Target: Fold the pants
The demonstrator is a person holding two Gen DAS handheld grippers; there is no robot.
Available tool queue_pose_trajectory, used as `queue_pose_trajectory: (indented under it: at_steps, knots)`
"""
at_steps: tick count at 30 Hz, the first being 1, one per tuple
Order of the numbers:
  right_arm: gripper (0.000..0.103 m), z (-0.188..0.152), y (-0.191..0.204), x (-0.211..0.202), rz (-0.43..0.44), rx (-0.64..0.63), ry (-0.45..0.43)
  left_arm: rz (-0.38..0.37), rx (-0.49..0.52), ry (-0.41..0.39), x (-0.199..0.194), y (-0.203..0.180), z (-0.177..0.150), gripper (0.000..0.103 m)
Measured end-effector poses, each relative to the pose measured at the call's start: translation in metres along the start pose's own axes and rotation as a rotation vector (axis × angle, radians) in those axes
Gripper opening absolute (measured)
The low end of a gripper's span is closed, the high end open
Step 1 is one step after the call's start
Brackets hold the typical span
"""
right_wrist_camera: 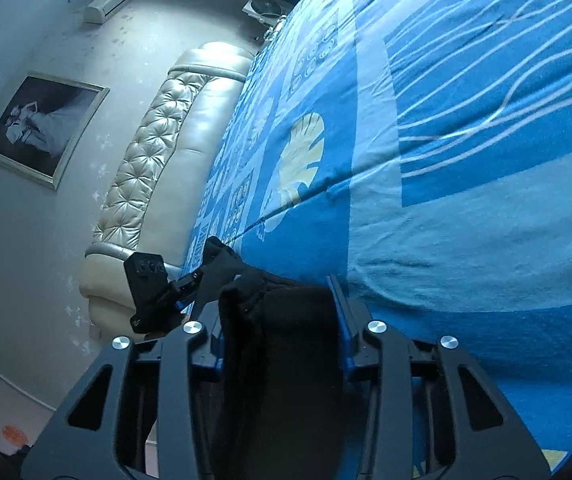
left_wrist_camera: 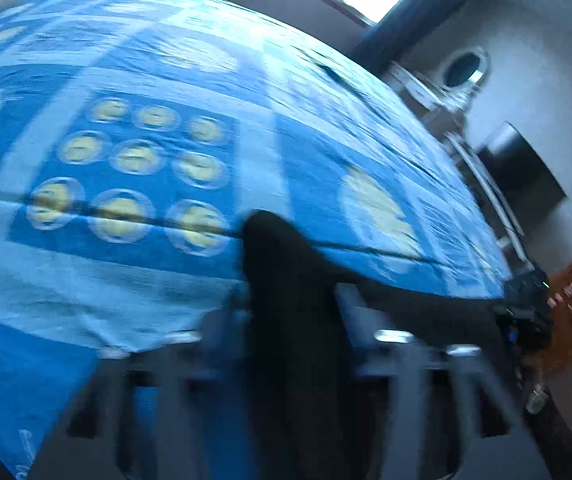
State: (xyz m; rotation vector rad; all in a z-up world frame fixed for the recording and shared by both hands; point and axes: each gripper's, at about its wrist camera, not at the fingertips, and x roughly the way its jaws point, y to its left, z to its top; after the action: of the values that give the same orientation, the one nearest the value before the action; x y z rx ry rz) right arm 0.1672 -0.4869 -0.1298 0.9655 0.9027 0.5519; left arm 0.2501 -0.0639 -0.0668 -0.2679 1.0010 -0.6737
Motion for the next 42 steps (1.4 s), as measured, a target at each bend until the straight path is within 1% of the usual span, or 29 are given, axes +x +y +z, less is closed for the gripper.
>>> queue_pose_trajectory:
  at_steps: [2, 3, 6, 8, 12, 15, 19, 23, 28, 31, 34, 35, 36, 37, 38, 39, 40, 41, 42]
  knots:
    - [0.036, 0.0, 0.0, -0.001, 0.008, 0.003, -0.015, 0.044, 0.059, -0.011, 0.0, -0.011, 0.001, 0.032]
    - [0.035, 0.0, 0.001, -0.001, 0.005, -0.003, -0.016, 0.052, 0.067, -0.013, -0.001, -0.013, 0.002, 0.03]
    - [0.035, 0.004, 0.005, -0.001, -0.005, -0.021, -0.035, 0.041, 0.022, -0.025, -0.005, -0.009, 0.008, 0.027]
    - [0.034, 0.007, 0.008, 0.001, -0.023, -0.037, -0.039, 0.047, 0.008, -0.031, -0.005, -0.007, 0.012, 0.027]
    - [0.034, 0.019, 0.013, 0.008, -0.032, -0.043, -0.053, 0.065, -0.001, -0.051, -0.007, -0.002, 0.017, 0.027]
    - [0.034, 0.029, 0.017, 0.013, -0.025, -0.046, -0.064, 0.063, -0.035, -0.065, -0.007, 0.006, 0.024, 0.027]
    - [0.034, 0.042, 0.018, 0.023, -0.027, -0.04, -0.059, 0.074, -0.039, -0.074, -0.005, 0.011, 0.035, 0.027]
    - [0.034, 0.043, 0.005, 0.027, -0.017, -0.002, -0.057, 0.086, -0.026, -0.066, 0.002, 0.013, 0.038, 0.027]
    - [0.034, 0.035, -0.011, 0.024, 0.033, 0.051, -0.093, 0.08, -0.009, -0.06, 0.009, 0.013, 0.04, 0.028]
    - [0.034, 0.033, -0.013, 0.024, 0.039, 0.056, -0.106, 0.089, 0.011, -0.051, 0.013, 0.011, 0.043, 0.029]
    - [0.036, 0.034, -0.016, 0.025, 0.056, 0.069, -0.103, 0.089, 0.008, -0.042, 0.018, 0.014, 0.043, 0.036]
    - [0.039, 0.034, -0.017, 0.024, 0.064, 0.071, -0.1, 0.086, 0.006, -0.041, 0.018, 0.016, 0.042, 0.042]
    - [0.044, 0.034, -0.017, 0.023, 0.068, 0.077, -0.098, 0.079, -0.002, -0.042, 0.017, 0.018, 0.042, 0.051]
    - [0.047, 0.034, -0.018, 0.021, 0.085, 0.085, -0.097, 0.074, -0.024, -0.046, 0.015, 0.022, 0.041, 0.058]
    - [0.055, 0.032, -0.018, 0.018, 0.107, 0.093, -0.096, 0.064, -0.046, -0.05, 0.012, 0.026, 0.041, 0.067]
    - [0.062, 0.031, -0.017, 0.015, 0.117, 0.098, -0.099, 0.034, -0.078, -0.054, 0.008, 0.031, 0.039, 0.068]
    - [0.065, 0.029, -0.016, 0.01, 0.127, 0.104, -0.103, 0.008, -0.107, -0.057, 0.002, 0.036, 0.037, 0.069]
    - [0.07, 0.026, -0.015, 0.004, 0.131, 0.103, -0.1, -0.002, -0.121, -0.062, -0.003, 0.037, 0.034, 0.07]
    - [0.072, 0.024, -0.014, 0.0, 0.129, 0.098, -0.095, -0.012, -0.129, -0.068, -0.009, 0.039, 0.03, 0.071]
